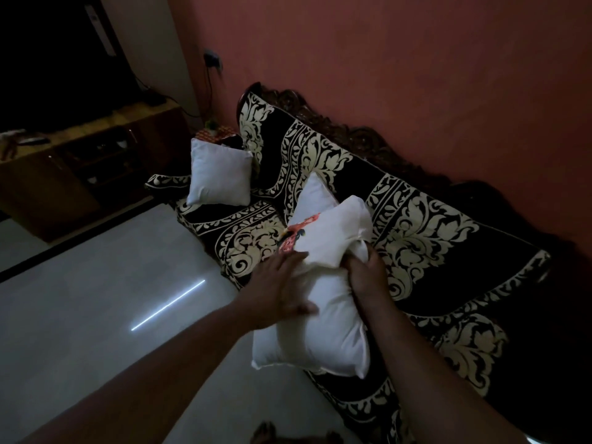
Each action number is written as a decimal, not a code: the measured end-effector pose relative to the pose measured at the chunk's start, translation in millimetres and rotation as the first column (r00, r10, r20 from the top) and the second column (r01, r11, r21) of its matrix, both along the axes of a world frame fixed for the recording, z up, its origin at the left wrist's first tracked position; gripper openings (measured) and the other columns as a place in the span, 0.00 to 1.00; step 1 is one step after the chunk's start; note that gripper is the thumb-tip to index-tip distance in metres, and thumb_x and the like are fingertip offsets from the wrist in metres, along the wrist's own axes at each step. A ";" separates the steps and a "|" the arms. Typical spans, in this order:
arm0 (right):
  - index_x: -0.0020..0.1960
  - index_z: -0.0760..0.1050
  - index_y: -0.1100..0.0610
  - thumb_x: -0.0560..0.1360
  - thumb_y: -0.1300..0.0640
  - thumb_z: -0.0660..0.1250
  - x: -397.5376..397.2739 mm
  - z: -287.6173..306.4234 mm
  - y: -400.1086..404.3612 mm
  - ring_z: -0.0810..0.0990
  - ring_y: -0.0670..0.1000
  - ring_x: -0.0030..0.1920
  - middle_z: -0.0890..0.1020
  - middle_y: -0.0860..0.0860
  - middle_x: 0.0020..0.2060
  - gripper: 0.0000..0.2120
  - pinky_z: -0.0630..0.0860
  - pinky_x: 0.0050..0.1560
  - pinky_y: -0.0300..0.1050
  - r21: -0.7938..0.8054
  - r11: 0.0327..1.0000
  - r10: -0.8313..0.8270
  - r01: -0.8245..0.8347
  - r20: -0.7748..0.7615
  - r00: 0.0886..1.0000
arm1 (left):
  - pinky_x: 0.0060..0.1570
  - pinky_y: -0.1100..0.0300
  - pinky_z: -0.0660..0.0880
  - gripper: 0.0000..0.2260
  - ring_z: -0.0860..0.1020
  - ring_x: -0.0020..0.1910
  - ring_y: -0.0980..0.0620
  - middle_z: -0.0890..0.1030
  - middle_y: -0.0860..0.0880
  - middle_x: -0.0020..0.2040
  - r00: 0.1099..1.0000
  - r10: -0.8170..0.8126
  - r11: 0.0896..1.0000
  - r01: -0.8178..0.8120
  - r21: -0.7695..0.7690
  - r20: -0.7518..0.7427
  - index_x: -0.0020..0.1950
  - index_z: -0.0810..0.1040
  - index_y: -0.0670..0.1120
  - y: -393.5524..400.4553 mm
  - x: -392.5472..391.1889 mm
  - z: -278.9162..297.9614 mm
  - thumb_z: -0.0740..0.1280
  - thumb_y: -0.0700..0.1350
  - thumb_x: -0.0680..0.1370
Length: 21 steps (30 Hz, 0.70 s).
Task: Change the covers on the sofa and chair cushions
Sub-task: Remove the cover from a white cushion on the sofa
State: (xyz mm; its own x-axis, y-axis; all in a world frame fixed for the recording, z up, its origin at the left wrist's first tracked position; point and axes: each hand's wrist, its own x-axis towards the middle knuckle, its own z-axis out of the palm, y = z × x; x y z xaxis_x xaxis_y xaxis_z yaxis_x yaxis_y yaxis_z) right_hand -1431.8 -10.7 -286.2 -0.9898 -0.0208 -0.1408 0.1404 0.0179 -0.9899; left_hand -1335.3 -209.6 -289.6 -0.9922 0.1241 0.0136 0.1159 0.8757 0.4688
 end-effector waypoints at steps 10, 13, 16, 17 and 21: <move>0.50 0.80 0.49 0.73 0.63 0.72 -21.0 -7.3 -6.4 0.83 0.48 0.46 0.85 0.47 0.47 0.12 0.80 0.47 0.43 -0.070 0.992 -0.096 0.101 0.071 0.993 | 0.77 0.43 0.44 0.60 0.38 0.82 0.46 0.37 0.46 0.83 0.989 0.016 1.000 -0.016 0.003 -0.145 0.83 0.36 0.50 75.5 47.3 -26.1 0.67 0.75 0.66; 0.56 0.79 0.49 0.74 0.61 0.73 -26.8 -8.4 -4.3 0.83 0.48 0.49 0.84 0.47 0.50 0.13 0.80 0.47 0.43 -0.072 0.997 -0.021 0.028 0.108 0.994 | 0.72 0.46 0.69 0.46 0.62 0.79 0.47 0.61 0.46 0.81 0.957 0.142 0.987 -0.119 0.104 -0.252 0.82 0.54 0.52 74.4 45.6 -38.2 0.72 0.62 0.71; 0.66 0.78 0.50 0.75 0.55 0.73 -37.1 -15.4 4.9 0.81 0.54 0.60 0.82 0.51 0.61 0.19 0.79 0.62 0.55 -0.067 0.981 0.191 -0.183 0.133 0.973 | 0.61 0.50 0.78 0.31 0.77 0.66 0.50 0.78 0.51 0.70 0.918 0.315 0.924 -0.239 0.299 -0.240 0.74 0.70 0.55 63.4 36.0 -31.9 0.70 0.55 0.71; 0.67 0.78 0.47 0.76 0.54 0.71 -38.9 -17.0 9.4 0.80 0.54 0.63 0.81 0.50 0.63 0.19 0.77 0.66 0.56 -0.103 0.966 0.250 -0.237 0.148 0.957 | 0.60 0.53 0.77 0.29 0.78 0.64 0.51 0.79 0.54 0.67 0.901 0.382 0.872 -0.279 0.402 -0.203 0.72 0.74 0.55 59.2 31.9 -27.6 0.70 0.53 0.70; 0.66 0.79 0.47 0.81 0.58 0.66 -32.0 -33.4 29.4 0.80 0.49 0.62 0.83 0.46 0.61 0.15 0.77 0.61 0.47 -0.001 0.973 0.231 -0.231 0.074 0.970 | 0.46 0.71 0.74 0.22 0.82 0.53 0.61 0.83 0.62 0.53 0.844 0.535 0.668 -0.405 0.625 -0.025 0.62 0.79 0.58 44.3 13.7 -13.6 0.74 0.38 0.73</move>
State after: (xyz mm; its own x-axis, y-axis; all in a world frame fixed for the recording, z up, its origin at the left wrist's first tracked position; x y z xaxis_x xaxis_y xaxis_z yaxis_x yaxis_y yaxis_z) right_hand -1463.9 18.7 -319.6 -0.9455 -0.2463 -0.2132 0.2032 0.0654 -0.9769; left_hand -1321.6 -165.3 -303.2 -0.8833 -0.4551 0.1127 -0.0921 0.4041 0.9100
